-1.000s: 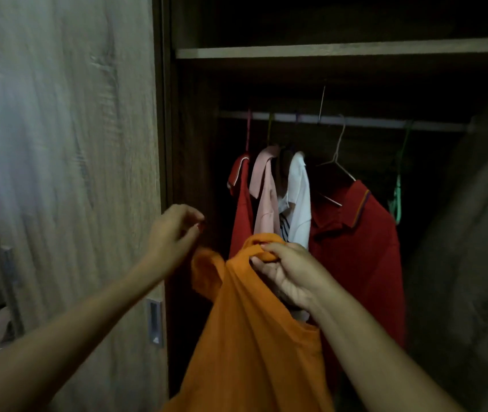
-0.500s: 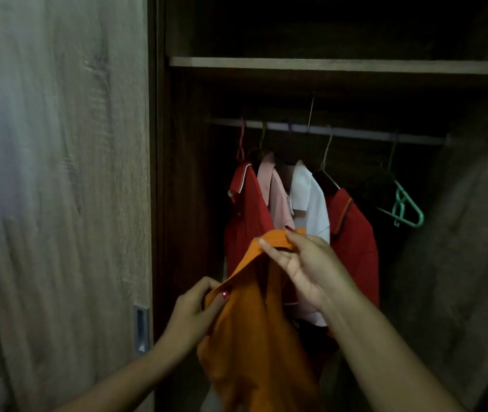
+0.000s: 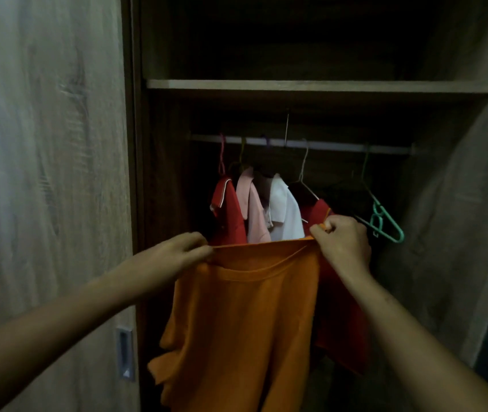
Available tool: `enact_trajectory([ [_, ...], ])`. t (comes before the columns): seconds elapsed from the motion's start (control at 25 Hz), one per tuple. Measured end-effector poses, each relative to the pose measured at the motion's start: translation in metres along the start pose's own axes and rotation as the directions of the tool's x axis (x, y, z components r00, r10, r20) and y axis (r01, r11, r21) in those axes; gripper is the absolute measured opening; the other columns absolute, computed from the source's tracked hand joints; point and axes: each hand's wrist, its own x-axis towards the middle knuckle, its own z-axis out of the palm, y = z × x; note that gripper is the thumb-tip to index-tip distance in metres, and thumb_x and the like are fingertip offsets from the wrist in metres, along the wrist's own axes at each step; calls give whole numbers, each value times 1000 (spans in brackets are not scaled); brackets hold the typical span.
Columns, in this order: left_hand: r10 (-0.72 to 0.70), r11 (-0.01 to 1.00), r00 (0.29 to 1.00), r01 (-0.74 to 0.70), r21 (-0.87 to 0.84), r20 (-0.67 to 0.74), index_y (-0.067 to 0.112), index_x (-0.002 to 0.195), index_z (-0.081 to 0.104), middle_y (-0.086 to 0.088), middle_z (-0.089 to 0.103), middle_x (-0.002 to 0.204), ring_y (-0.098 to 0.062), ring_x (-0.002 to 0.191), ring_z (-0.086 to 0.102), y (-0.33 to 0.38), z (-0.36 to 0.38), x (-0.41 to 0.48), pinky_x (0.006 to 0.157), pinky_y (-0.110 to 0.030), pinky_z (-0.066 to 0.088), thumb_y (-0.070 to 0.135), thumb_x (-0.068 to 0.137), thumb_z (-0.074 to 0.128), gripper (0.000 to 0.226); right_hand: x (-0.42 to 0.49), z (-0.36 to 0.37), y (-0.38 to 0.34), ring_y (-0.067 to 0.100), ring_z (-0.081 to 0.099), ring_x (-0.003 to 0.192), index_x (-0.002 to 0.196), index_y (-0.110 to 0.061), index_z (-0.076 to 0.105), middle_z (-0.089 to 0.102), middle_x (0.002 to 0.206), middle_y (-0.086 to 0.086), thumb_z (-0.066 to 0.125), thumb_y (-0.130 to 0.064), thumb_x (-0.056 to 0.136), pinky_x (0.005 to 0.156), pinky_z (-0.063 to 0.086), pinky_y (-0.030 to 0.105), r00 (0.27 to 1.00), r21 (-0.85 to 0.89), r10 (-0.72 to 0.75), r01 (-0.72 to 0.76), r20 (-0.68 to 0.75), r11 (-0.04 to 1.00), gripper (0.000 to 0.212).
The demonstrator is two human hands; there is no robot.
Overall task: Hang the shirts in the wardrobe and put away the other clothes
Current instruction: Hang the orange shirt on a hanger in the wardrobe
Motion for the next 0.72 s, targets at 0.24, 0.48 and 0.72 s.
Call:
enact_trajectory([
  [0.24,-5,998,954,-12,-56,-300,15,109,61,4,53,115,-8,108,50,27,-23,35,93,-22,47,-4,84,54,32,59,-5,19,32,63,73,73,-17,60,66,73,11,61,-22,81,63,51,38,980,-66,-181,176,-84,982,9],
  [0.48,-6,992,954,-32,-119,-300,15,111,56,4,50,116,-8,105,50,44,-23,47,85,-15,46,1,87,53,28,125,-18,78,46,54,101,116,-1,46,53,111,29,67,-9,76,83,45,52,979,-568,-190,115,-74,815,45],
  [0.72,-64,974,969,9,-225,-240,20,102,57,6,54,108,-5,99,53,33,-17,52,77,-15,45,2,85,56,25,138,-9,92,44,59,100,105,8,57,58,108,32,51,-3,91,76,48,41,979,-266,203,-194,5,944,19],
])
